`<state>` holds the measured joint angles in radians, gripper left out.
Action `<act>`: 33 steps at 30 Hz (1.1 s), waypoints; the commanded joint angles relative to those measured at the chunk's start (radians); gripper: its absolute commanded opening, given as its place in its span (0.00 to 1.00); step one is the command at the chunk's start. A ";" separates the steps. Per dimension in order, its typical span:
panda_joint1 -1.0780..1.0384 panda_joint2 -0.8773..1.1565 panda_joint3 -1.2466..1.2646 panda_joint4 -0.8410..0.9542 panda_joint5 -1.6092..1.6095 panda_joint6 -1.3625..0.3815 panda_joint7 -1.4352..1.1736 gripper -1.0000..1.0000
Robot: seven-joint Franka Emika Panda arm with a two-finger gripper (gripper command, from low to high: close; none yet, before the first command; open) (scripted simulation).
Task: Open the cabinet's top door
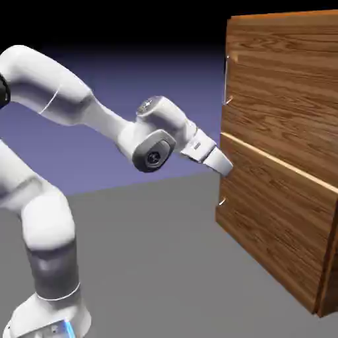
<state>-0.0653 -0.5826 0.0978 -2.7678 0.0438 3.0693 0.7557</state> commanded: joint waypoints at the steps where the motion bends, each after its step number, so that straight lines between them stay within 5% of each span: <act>1: -0.029 -0.005 0.036 0.016 0.016 0.012 0.005 0.50; 33: -0.945 -0.154 1.196 0.516 0.536 0.395 0.180 0.50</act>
<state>-1.0106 -0.7363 1.2940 -2.2517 0.5795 3.4639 0.9354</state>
